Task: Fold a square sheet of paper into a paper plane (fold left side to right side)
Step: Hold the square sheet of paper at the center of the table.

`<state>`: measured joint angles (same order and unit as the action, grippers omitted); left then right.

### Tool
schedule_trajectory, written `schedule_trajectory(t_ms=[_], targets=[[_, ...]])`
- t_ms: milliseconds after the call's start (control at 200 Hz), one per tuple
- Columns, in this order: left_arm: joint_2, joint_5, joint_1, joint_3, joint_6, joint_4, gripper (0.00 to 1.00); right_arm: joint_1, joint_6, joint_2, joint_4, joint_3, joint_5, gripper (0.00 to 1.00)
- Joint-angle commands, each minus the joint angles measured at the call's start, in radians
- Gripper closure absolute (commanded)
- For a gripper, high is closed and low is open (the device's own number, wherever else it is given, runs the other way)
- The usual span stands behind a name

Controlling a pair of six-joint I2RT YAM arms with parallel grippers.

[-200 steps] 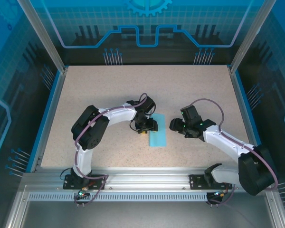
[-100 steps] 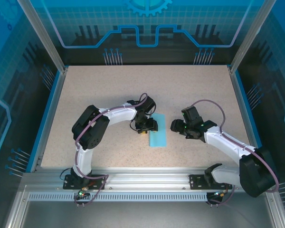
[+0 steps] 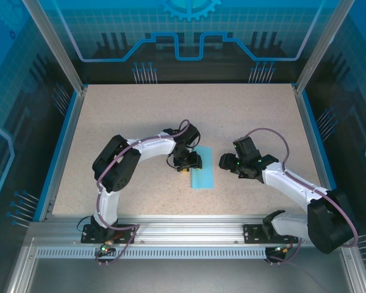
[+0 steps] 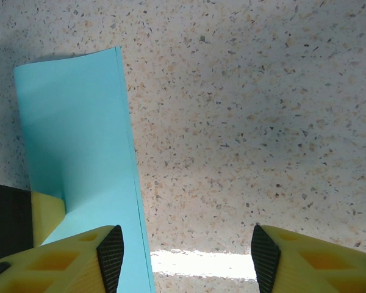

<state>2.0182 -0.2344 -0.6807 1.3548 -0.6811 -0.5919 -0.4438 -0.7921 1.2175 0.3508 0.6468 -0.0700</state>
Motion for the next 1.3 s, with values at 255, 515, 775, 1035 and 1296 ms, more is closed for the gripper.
schedule_trajectory(t_ms=[255, 515, 775, 1035, 1296], targets=[[0.108, -0.025, -0.03, -0.018, -0.01, 0.037, 0.46, 0.011, 0.008, 0.012, 0.01, -0.007, 0.017, 0.39], [0.115, -0.032, -0.03, -0.017, -0.026, 0.046, 0.45, 0.011, 0.01, 0.012, 0.012, -0.007, 0.019, 0.39], [0.123, -0.043, -0.031, -0.012, -0.027, 0.046, 0.44, 0.012, 0.01, 0.016, 0.009, -0.007, 0.025, 0.39], [0.125, -0.042, -0.033, -0.01, -0.014, 0.04, 0.44, 0.011, 0.011, 0.021, 0.008, -0.007, 0.026, 0.39], [0.125, -0.046, -0.036, -0.011, 0.023, 0.029, 0.45, 0.011, 0.011, 0.024, 0.006, -0.007, 0.027, 0.39]])
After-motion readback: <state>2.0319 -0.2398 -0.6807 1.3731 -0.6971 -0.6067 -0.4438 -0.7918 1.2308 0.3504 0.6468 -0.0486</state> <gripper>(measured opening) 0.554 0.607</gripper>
